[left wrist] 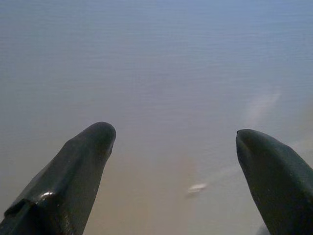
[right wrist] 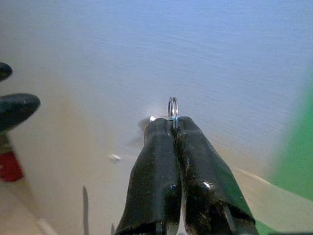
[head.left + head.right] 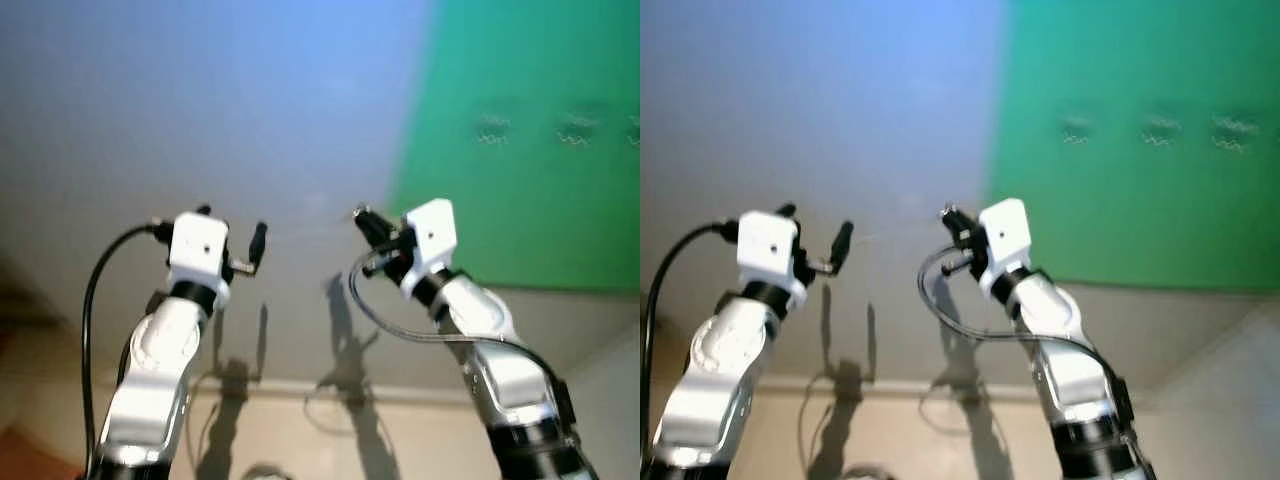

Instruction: Hang keys on a hook

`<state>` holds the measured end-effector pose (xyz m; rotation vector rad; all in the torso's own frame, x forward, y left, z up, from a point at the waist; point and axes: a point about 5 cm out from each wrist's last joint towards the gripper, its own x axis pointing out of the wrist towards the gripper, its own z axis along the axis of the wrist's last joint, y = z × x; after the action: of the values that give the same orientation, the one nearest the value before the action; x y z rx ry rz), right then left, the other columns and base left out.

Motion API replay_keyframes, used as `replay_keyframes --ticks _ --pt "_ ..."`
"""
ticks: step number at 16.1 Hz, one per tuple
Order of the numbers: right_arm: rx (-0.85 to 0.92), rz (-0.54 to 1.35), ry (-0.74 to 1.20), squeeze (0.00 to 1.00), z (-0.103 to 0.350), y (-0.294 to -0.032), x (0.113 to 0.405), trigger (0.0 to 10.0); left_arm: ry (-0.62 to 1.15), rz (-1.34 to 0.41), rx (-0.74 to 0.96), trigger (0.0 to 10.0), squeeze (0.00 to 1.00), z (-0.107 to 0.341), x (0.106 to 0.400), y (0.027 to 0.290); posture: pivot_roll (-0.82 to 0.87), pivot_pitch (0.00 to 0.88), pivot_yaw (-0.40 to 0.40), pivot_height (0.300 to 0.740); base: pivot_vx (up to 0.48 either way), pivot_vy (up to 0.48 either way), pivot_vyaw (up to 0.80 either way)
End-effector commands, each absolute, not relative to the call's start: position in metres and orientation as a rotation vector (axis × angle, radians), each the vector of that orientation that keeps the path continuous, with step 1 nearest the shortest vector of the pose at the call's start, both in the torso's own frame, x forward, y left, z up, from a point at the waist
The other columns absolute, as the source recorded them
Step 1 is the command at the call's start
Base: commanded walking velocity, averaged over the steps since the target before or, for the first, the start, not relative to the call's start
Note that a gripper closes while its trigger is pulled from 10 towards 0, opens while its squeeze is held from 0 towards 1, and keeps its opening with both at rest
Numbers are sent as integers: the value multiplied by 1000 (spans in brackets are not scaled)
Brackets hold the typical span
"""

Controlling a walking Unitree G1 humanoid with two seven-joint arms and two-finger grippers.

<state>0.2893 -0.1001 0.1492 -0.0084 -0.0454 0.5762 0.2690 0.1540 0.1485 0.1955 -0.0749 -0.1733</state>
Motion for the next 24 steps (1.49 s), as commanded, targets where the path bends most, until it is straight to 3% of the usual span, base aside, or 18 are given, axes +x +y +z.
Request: replay_keyframes --ticks 1,8,13,24 --pt "-7 538 -67 0 153 -111 289 10000 -93 -191 201 10000 0 151 268 148 23 0 -10 718 0 0 800" --pt "2 487 -103 0 159 -116 289 10000 -87 -198 217 10000 0 150 274 147 8 0 6 718 0 -290 780" --pt "79 451 -106 0 162 -129 283 10000 -74 -214 227 10000 0 146 272 146 6 0 5 718 0 -294 0" --pt "118 463 -167 0 188 -121 292 10000 -86 -195 232 10000 0 148 276 148 9 0 -9 718 0 -294 0"
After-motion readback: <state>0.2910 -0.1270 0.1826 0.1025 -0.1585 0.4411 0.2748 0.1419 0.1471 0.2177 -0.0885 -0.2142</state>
